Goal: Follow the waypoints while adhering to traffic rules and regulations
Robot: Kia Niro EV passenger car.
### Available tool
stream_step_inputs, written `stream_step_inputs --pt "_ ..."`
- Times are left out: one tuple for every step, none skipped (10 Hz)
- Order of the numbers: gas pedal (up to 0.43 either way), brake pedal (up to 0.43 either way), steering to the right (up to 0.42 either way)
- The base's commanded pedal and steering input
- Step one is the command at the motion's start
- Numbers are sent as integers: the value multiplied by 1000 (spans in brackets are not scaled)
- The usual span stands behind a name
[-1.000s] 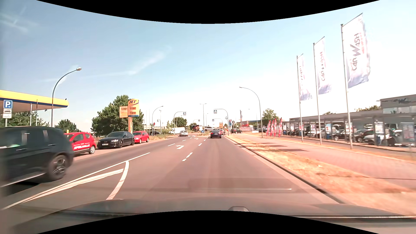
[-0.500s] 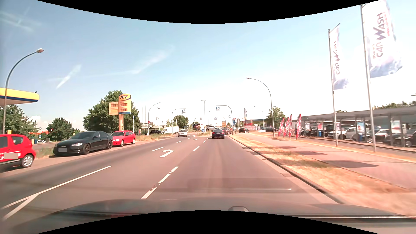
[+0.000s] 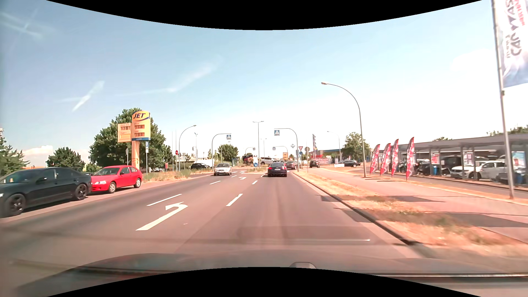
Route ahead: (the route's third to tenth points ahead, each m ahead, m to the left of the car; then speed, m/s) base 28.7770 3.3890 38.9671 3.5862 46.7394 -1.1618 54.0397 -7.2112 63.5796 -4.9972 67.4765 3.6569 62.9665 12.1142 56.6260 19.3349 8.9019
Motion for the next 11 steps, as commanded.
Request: stream_step_inputs --pt "0 238 -6" --pt "0 244 -6" --pt "0 250 -6" --pt "0 250 -6" --pt "0 250 -6" --pt "0 250 -6" --pt "0 250 -6" --pt "0 250 -6" --pt "0 250 -6" --pt "0 250 -6" --pt "0 256 -6"
